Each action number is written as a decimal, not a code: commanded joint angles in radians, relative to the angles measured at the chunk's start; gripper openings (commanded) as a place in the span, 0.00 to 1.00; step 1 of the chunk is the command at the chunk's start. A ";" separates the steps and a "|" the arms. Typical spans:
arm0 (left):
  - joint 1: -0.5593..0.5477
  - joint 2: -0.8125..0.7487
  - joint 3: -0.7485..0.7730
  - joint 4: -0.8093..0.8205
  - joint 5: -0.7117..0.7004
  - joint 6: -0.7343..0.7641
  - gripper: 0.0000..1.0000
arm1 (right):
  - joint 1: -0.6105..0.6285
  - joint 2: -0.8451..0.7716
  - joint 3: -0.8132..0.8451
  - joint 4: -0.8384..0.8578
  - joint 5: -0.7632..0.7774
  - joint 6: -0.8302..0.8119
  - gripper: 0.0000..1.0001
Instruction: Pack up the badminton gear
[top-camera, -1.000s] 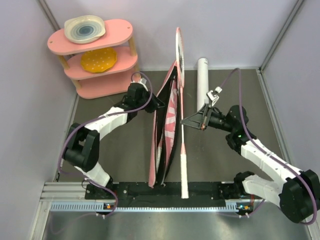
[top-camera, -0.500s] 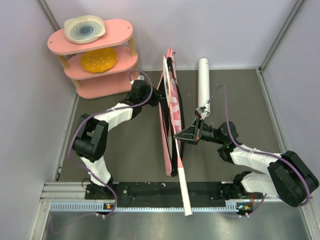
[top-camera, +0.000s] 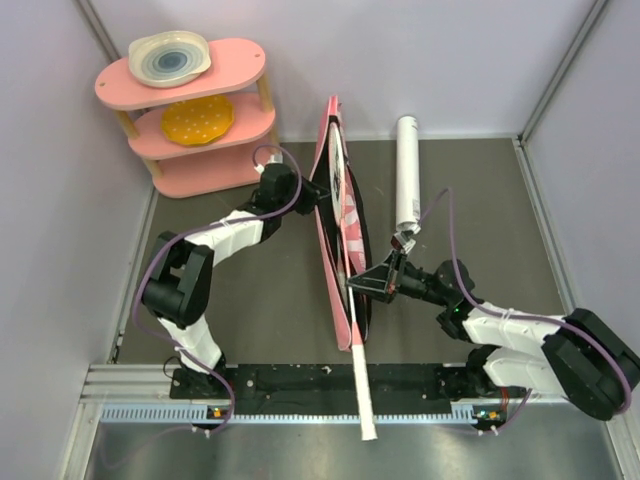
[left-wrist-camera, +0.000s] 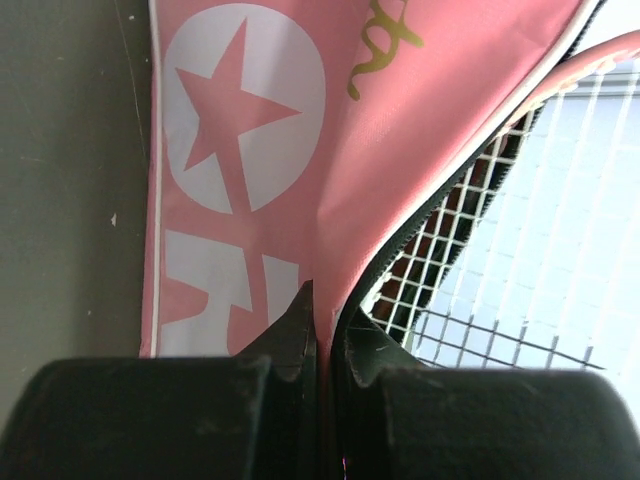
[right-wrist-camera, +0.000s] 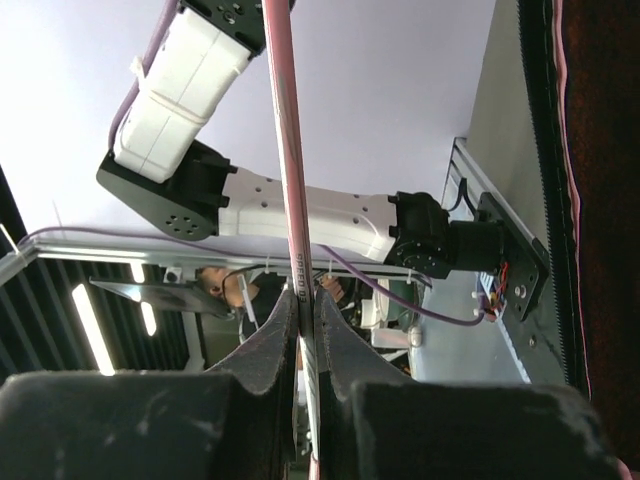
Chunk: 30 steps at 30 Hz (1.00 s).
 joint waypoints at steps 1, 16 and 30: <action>-0.005 -0.110 0.010 0.080 -0.020 0.033 0.00 | 0.055 -0.078 0.034 -0.132 0.072 -0.018 0.00; -0.023 -0.147 -0.057 0.095 0.030 0.066 0.00 | 0.028 0.012 0.120 -0.239 0.033 -0.098 0.00; -0.028 -0.228 -0.162 0.203 0.128 0.155 0.00 | -0.067 0.300 0.153 0.021 -0.023 0.004 0.00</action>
